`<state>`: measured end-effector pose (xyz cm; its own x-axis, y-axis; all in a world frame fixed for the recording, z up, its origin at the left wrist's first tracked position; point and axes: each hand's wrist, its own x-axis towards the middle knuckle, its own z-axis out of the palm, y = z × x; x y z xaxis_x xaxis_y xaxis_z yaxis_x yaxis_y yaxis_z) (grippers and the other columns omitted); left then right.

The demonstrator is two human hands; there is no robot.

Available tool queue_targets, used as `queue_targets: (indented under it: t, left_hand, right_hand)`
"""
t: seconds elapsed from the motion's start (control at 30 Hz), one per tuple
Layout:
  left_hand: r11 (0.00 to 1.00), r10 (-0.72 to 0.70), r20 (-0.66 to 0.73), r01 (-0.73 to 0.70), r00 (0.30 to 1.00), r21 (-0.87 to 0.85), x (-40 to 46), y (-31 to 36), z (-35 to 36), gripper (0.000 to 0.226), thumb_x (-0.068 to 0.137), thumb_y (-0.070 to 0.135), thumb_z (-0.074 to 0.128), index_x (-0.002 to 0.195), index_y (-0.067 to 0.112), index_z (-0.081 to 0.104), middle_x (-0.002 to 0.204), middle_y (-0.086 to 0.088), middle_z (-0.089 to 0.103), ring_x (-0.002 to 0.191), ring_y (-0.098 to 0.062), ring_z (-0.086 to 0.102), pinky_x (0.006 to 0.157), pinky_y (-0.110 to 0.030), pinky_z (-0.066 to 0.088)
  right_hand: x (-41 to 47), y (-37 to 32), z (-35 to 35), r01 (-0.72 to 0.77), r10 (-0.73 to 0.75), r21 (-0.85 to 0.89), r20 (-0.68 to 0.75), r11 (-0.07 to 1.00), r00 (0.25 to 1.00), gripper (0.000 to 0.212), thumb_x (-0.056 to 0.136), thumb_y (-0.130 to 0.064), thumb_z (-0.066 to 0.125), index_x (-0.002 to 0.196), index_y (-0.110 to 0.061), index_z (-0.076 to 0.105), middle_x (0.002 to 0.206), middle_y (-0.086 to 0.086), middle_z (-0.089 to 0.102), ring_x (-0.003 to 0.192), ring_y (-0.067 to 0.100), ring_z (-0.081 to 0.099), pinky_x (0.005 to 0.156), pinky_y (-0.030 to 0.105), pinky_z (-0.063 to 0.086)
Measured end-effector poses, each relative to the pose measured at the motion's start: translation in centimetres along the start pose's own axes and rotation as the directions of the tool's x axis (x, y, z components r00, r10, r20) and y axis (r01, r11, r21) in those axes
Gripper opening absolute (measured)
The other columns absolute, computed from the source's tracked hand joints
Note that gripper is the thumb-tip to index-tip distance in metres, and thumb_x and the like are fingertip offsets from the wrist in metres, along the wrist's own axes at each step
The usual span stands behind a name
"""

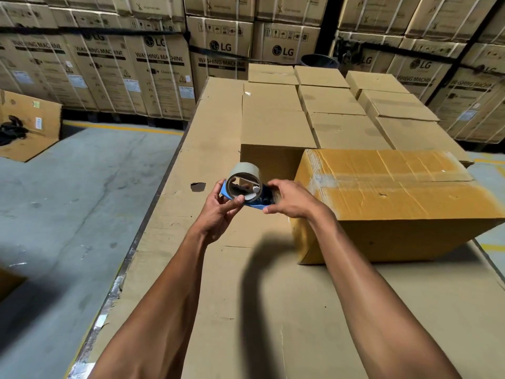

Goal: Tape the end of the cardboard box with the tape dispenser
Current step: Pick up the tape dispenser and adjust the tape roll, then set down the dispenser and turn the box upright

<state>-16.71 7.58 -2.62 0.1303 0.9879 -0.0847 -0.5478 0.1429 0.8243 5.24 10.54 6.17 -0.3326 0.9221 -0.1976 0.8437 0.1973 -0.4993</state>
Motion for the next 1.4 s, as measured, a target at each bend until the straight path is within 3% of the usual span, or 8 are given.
queue_targets:
  t: [0.1,0.3,0.5,0.73,0.9,1.0,1.23,1.4]
  left_hand:
    - [0.997,-0.038,-0.003,0.038,0.999,0.073,0.0,-1.2,-1.0,0.069,0.098,-0.017,0.067,0.159,0.001,0.040,0.152,-0.032,0.058,0.139,-0.034,0.061,0.121,-0.041,0.050]
    - [0.927,-0.091,-0.113,0.125,0.989,0.354,1.8,-2.2,-3.2,0.086,0.090,0.000,0.085,0.163,0.016,0.043,0.157,-0.021,0.059,0.145,-0.036,0.060,0.121,-0.046,0.050]
    - [0.824,-0.058,-0.197,0.158,0.979,0.544,3.8,-2.9,-5.1,0.081,0.085,0.033,0.086,0.159,0.024,0.053,0.159,-0.016,0.057,0.141,-0.037,0.060,0.123,-0.052,0.047]
    - [0.707,-0.069,-0.286,0.249,0.956,0.662,6.0,-5.8,-7.4,0.067,0.103,0.024,0.078,0.163,0.021,0.049,0.160,-0.003,0.051,0.101,-0.009,0.059,0.078,-0.009,0.052]
    - [0.621,-0.078,-0.312,0.291,0.947,0.728,6.4,-7.5,-8.6,0.069,0.098,-0.011,0.069,0.160,0.012,0.049,0.143,-0.016,0.048,0.093,-0.018,0.052,0.093,-0.035,0.052]
    - [0.623,-0.102,-0.328,0.317,0.939,0.715,6.5,-8.3,-8.7,0.068,0.096,-0.022,0.060,0.158,0.001,0.047,0.127,-0.017,0.049,0.083,-0.015,0.056,0.087,-0.032,0.052]
    - [0.572,-0.093,-0.305,0.301,0.948,0.763,5.3,-8.1,-8.3,0.066,0.099,-0.024,0.053,0.160,-0.004,0.040,0.134,-0.027,0.053,0.094,-0.027,0.056,0.091,-0.030,0.050]
    - [0.514,0.024,-0.342,0.282,0.939,0.810,4.0,-6.9,-6.7,0.061,0.103,-0.004,0.065,0.160,0.002,0.046,0.153,-0.028,0.050,0.128,-0.042,0.061,0.111,-0.049,0.053]
  right_hand:
    - [1.4,1.2,1.4,0.017,-0.017,0.005,0.045,1.000,0.999,0.068,0.078,-0.035,0.095,0.137,-0.018,0.066,0.134,0.005,0.074,0.112,0.023,0.071,0.093,0.037,0.059]
    - [4.2,4.1,4.5,-0.044,0.041,0.092,0.041,0.995,0.998,0.068,0.074,-0.034,0.097,0.135,-0.020,0.070,0.110,-0.004,0.076,0.095,0.012,0.067,0.074,0.021,0.048]
    - [7.5,5.9,7.9,-0.104,0.101,0.065,0.056,0.992,0.993,0.059,0.072,-0.034,0.096,0.126,-0.022,0.074,0.117,-0.001,0.078,0.109,0.020,0.071,0.099,0.041,0.057]
    - [10.7,8.2,12.1,-0.134,0.138,-0.075,0.049,0.988,0.989,0.059,0.080,-0.043,0.088,0.134,-0.031,0.066,0.125,0.005,0.075,0.124,0.033,0.061,0.099,0.044,0.054]
    - [11.7,9.3,14.4,-0.122,0.131,-0.199,0.032,0.972,0.991,0.062,0.089,-0.045,0.080,0.144,-0.030,0.057,0.140,-0.002,0.067,0.135,0.031,0.046,0.108,0.044,0.041]
    - [11.4,9.8,15.5,-0.101,0.111,-0.223,0.029,0.969,0.993,0.065,0.092,-0.041,0.078,0.150,-0.029,0.052,0.147,-0.002,0.063,0.142,0.028,0.042,0.111,0.044,0.037]
    - [10.1,8.9,15.9,-0.119,0.131,-0.247,0.033,0.962,0.991,0.072,0.098,-0.029,0.074,0.160,-0.023,0.037,0.155,0.005,0.058,0.152,0.031,0.037,0.118,0.047,0.039]
    - [8.5,6.8,13.4,-0.084,0.081,-0.230,-0.025,0.969,0.996,0.072,0.102,-0.014,0.066,0.165,-0.011,0.031,0.173,0.009,0.034,0.158,0.030,0.032,0.126,0.042,0.032]
